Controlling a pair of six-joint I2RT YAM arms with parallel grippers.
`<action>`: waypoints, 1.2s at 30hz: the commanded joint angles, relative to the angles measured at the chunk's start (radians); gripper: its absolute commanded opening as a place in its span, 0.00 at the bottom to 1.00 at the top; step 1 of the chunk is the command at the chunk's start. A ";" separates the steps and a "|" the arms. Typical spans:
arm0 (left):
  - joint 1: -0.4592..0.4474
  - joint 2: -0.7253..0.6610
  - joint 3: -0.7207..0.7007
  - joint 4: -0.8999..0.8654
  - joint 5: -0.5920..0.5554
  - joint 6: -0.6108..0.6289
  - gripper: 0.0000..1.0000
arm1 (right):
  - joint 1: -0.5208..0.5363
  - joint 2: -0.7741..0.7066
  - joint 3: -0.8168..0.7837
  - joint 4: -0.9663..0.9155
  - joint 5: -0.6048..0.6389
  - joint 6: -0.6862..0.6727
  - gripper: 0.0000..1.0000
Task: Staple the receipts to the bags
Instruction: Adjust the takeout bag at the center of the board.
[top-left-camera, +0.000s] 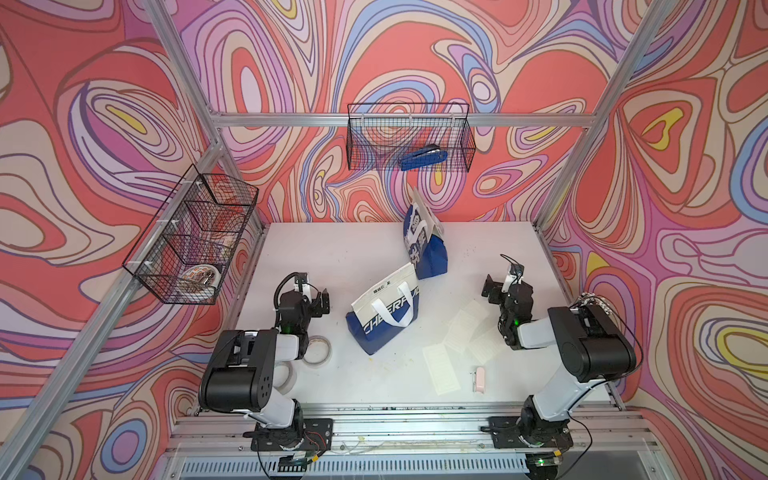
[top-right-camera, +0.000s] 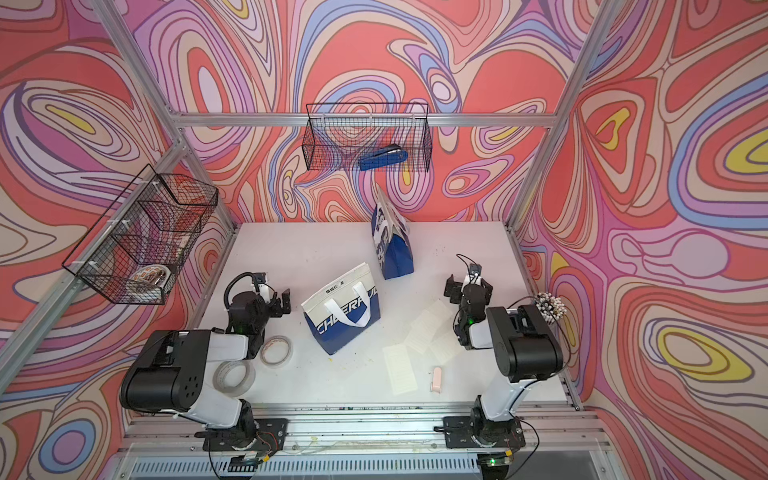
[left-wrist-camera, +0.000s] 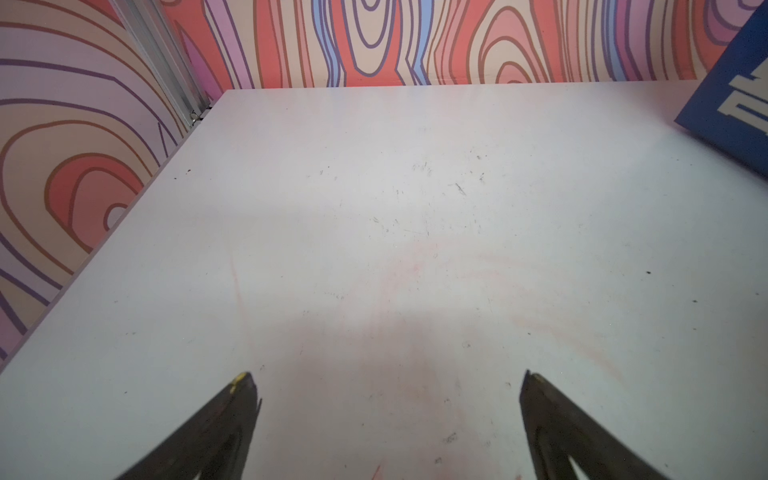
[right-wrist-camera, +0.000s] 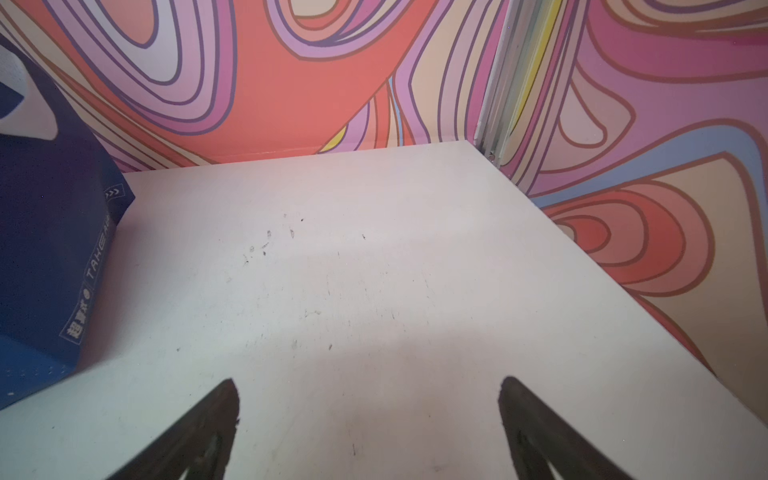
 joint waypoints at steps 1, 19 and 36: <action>0.006 -0.002 0.017 0.001 0.024 -0.015 1.00 | -0.005 -0.010 -0.002 -0.001 0.013 0.008 0.99; 0.006 0.000 0.017 0.000 0.023 -0.017 1.00 | -0.005 -0.011 -0.004 0.000 0.001 0.009 0.99; 0.000 -0.543 0.234 -0.740 -0.040 -0.165 1.00 | -0.005 -0.489 0.073 -0.369 -0.306 -0.025 0.97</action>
